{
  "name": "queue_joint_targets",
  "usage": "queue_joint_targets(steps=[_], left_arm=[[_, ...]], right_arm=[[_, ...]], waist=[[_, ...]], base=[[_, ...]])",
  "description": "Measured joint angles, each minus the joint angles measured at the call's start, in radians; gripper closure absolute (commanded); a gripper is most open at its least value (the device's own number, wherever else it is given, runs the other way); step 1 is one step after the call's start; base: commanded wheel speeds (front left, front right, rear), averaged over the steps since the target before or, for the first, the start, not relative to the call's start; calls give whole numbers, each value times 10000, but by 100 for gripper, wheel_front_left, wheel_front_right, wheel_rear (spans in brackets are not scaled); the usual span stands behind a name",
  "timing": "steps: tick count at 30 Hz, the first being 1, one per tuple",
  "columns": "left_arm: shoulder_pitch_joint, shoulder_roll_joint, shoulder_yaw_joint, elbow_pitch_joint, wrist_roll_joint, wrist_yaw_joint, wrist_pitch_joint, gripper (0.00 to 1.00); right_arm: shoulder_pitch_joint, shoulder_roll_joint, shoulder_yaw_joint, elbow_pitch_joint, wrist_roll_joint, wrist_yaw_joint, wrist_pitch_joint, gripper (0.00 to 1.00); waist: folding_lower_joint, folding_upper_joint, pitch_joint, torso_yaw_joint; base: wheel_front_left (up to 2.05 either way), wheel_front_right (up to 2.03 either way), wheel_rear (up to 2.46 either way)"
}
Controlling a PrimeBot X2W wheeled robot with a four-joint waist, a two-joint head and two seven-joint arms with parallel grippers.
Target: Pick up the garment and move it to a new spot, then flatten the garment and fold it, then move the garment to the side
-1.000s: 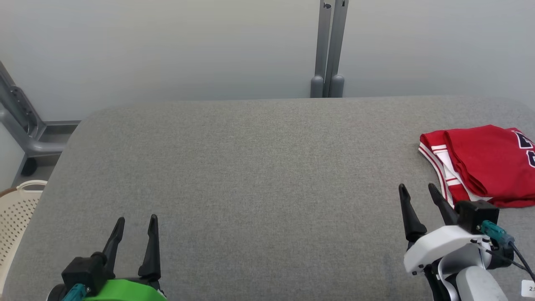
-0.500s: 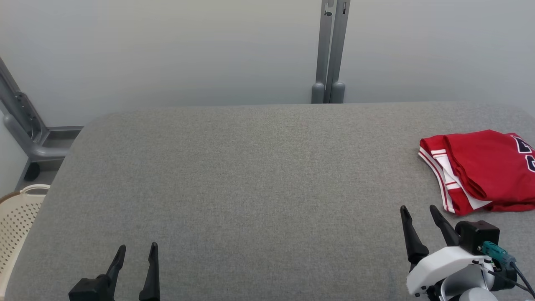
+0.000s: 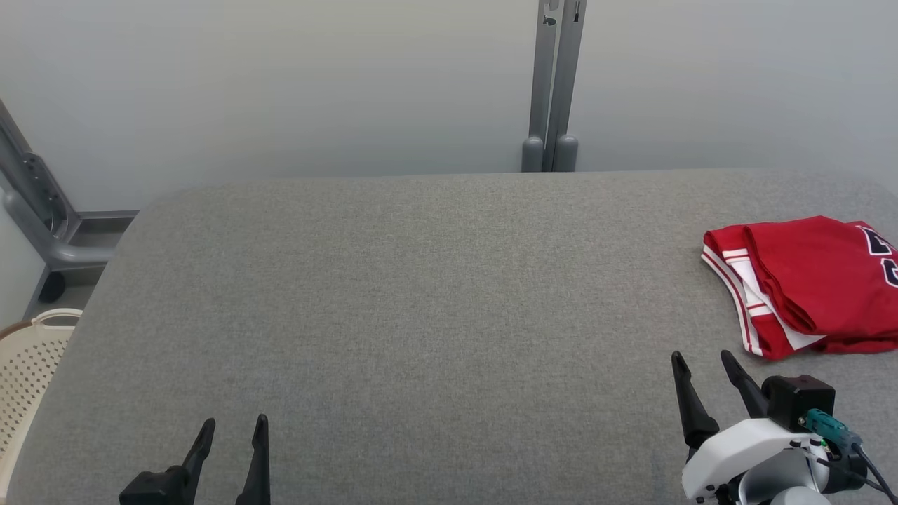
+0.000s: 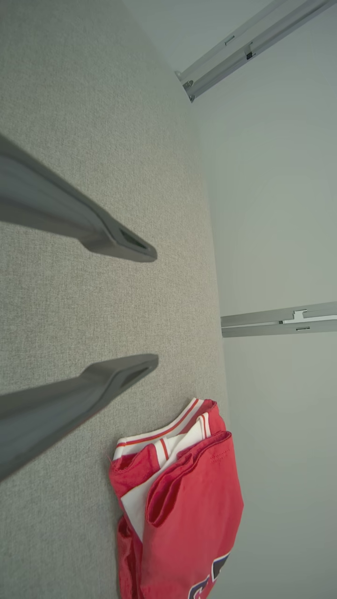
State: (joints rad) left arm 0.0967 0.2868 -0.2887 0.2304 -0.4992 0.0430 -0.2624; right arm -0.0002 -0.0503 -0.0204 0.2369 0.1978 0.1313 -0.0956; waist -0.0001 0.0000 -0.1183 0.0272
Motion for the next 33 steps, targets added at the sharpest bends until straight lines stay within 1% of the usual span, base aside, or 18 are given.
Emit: queue_joint_targets(steps=[12,13,17,19,33], left_arm=[[-6,-42,40,56,25,-50,0,0],[-1,-61,27,92,21,-48,2,100],[94,-255,-71,414,-2,-48,63,100],[143,-326,-58,493,-144,-54,163,100],[-170,-696,644,548,-2142,-357,913,100]], right_arm=[[0,0,8,4,-167,0,61,0],[5,4,8,46,-167,2,61,100],[244,73,10,405,-163,2,82,100],[327,92,-21,514,13,2,153,100],[312,90,-198,313,2629,2,387,100]], waist=[[0,0,107,-16],[0,0,109,-16],[0,0,113,-17],[0,0,128,-20],[0,0,252,-49]], base=[[0,0,0],[0,0,0],[0,0,0],[0,0,0],[0,0,0]])
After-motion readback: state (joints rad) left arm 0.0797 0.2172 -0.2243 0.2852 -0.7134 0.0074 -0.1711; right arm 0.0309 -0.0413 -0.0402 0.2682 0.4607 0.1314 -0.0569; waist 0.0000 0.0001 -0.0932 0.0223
